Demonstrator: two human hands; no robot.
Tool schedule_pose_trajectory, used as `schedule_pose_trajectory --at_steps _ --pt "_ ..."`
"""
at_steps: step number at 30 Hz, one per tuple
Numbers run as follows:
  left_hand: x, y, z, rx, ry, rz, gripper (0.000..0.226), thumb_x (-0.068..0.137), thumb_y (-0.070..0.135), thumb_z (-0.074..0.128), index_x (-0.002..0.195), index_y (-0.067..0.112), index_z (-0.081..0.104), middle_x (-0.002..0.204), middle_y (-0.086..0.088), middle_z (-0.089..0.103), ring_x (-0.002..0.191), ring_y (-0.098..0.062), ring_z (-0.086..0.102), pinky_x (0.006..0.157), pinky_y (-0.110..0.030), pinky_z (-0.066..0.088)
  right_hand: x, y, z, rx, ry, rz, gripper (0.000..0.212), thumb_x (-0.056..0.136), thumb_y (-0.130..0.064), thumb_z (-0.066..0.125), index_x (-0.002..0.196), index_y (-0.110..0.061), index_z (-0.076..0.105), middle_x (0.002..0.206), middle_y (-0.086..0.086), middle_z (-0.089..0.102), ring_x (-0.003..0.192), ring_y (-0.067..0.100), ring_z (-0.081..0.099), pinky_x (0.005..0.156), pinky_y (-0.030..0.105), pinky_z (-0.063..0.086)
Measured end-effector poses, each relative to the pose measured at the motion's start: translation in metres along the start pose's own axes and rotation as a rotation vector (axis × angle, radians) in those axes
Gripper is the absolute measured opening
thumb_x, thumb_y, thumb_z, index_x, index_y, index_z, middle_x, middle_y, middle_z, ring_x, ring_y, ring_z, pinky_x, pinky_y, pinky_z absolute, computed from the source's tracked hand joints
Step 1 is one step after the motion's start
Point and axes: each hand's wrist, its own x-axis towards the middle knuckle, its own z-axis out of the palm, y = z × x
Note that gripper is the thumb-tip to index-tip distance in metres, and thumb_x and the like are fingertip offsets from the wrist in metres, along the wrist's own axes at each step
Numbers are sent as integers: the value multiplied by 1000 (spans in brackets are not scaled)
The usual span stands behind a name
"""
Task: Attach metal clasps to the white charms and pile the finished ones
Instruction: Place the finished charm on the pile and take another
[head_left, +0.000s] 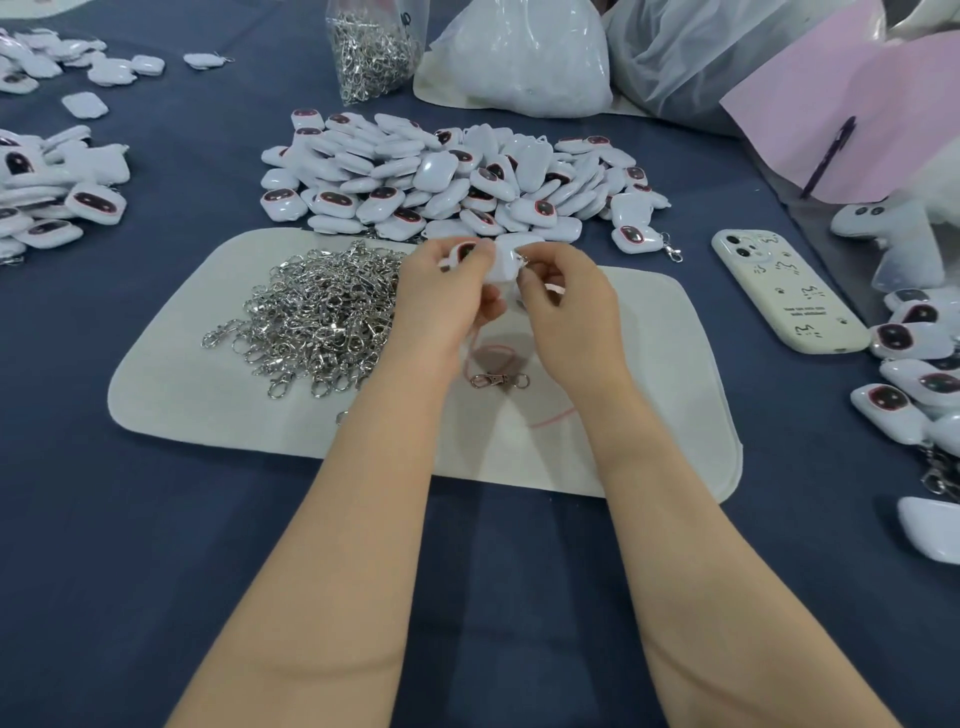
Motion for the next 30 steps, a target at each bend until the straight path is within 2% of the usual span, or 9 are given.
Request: schedule_pose_trajectory --at_steps 4,7,10,13,17,21,24,27,30 --pt "3 -1 -4 -305 -42 -259 16 93 9 56 78 8 52 41 4 45 33 -2 45 41 -13 47 0 -2 2 140 45 60 10 90 -8 58 91 -18 57 78 -14 58 73 6 56 70 13 45" --pt "4 -2 -6 -433 -86 -365 8 93 10 56 89 2 56 69 -6 54 34 -3 46 40 -11 46 0 -3 1 215 117 46 20 89 -9 59 80 -26 55 76 -14 59 71 3 56 69 13 44" --pt "6 -4 -6 -523 -134 -468 18 92 10 56 107 0 55 104 -12 54 41 -3 50 41 -11 47 0 -4 1 270 157 46 19 90 -10 59 82 -26 57 78 -13 61 76 7 58 72 18 48" --pt "5 -4 -5 -521 -147 -507 15 93 11 56 102 -1 57 102 -11 54 44 -4 50 39 -11 46 -1 -2 0 254 177 29 14 90 -9 58 84 -22 60 76 -15 61 71 -1 57 69 11 45" --pt "1 -5 -1 -316 -62 -343 15 93 10 57 78 9 54 62 -3 54 34 -3 46 38 -12 44 1 4 -6 28 125 -51 8 90 -9 56 85 -12 62 78 1 63 69 6 54 64 9 39" --pt "-1 -2 1 0 -10 -37 9 91 11 59 87 17 56 76 -2 55 40 -3 47 44 -14 46 2 7 -8 -107 65 -92 9 89 -5 56 87 -5 64 83 7 65 77 17 56 70 19 41" --pt "-4 1 0 149 -5 85 8 91 11 59 90 19 57 78 -1 56 38 -2 46 48 -16 49 2 7 -7 -132 23 -83 9 89 -5 56 88 -5 65 84 6 66 76 16 56 69 19 40" --pt "-5 2 1 157 8 150 10 91 10 58 92 20 59 76 1 56 42 -3 47 49 -17 48 3 8 -8 -66 16 9 14 93 -11 52 98 -11 65 90 0 66 78 8 56 69 17 44" --pt "-4 3 1 186 10 168 17 92 11 54 103 21 62 76 4 54 46 -3 49 52 -18 50 6 3 -13 145 29 131 20 97 -20 48 112 -16 61 105 -3 66 98 11 60 88 23 47"
